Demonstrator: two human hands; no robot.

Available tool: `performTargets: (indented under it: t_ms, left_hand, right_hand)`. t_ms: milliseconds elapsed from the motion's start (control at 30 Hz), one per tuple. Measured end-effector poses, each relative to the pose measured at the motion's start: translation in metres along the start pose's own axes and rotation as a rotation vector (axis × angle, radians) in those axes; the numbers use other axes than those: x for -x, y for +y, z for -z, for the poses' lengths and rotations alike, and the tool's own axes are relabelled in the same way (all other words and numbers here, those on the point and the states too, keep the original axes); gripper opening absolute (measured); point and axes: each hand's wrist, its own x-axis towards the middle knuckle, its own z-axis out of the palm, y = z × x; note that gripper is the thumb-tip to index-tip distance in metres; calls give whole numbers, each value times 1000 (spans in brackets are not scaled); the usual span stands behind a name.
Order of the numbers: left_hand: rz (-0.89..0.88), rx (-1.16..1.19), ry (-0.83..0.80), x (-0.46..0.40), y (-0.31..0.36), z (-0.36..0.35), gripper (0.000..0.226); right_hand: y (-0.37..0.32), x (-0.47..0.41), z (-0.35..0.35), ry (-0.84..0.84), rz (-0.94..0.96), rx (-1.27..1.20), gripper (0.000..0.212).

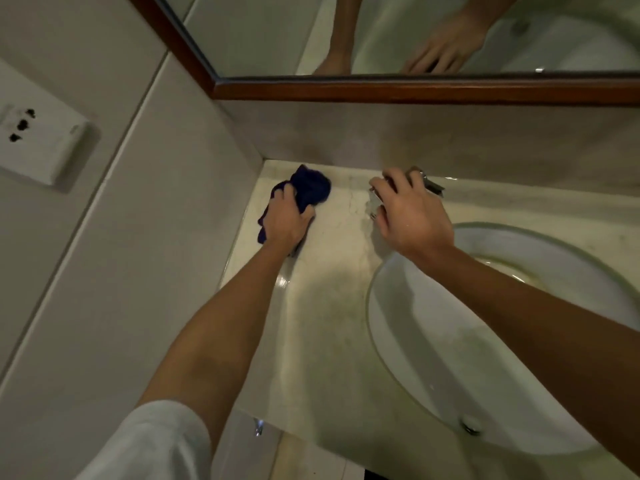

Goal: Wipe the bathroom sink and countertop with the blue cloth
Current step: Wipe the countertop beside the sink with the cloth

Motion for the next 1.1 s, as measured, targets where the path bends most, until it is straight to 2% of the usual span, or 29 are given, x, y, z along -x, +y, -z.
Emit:
performTargets:
  t_ms: [67,200,333,467,733,933,1100]
  left_hand:
    - [-135,-25,12,-19,38,-12,54]
    - [-360,-253,-71,-44,79,-24,60]
    - [-479,-297,-83,-46,70,-22,57]
    - [-527,-355,-162,-43,64,-16,60]
    - [-667,-448,-209,18,8,-5,51]
    - [-647,-410,-191,87,-42,5,46]
    - [-433,-295,-133,183,-59,-3,43]
  right_hand:
    - [1,0,-3,16,-2,7,50]
    - [1,2,-7,88,14,46,49]
    - [1,2,-8,78,18,48,49]
    - [-1,0,-4,47,5,10,49]
    - [-1,2,0,22,-3,-12,45]
    - [-2,3,2,24,-2,-6,47]
    - [-1,3,3,16,8,-2,49]
